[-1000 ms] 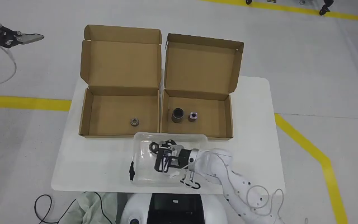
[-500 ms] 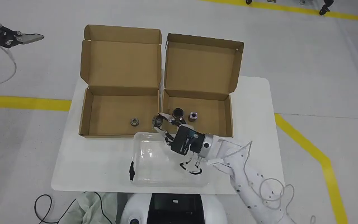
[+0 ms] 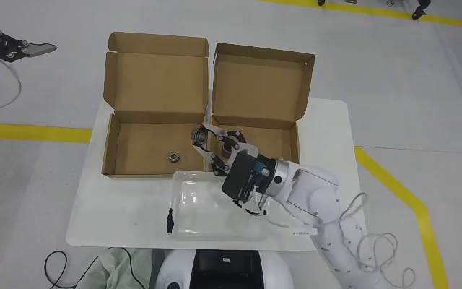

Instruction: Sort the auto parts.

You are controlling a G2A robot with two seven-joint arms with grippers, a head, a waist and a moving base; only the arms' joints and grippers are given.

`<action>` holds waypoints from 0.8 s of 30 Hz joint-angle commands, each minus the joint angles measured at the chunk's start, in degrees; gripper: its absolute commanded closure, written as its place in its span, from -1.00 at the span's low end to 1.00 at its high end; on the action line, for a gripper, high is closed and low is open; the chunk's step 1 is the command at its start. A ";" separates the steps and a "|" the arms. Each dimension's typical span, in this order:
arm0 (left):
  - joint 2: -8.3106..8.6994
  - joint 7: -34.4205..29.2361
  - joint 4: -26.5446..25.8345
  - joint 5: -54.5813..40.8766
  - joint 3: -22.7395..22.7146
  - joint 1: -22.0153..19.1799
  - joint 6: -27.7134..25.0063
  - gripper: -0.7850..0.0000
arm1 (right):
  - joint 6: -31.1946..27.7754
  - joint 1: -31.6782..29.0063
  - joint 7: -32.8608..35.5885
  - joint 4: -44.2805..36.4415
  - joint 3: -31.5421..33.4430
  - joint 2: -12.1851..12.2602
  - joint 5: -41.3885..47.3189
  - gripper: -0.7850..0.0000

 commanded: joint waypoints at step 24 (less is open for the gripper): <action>0.00 0.00 0.00 0.00 0.00 0.00 0.00 -1.00 | 2.35 12.28 2.47 1.11 -1.42 -0.96 4.25 1.00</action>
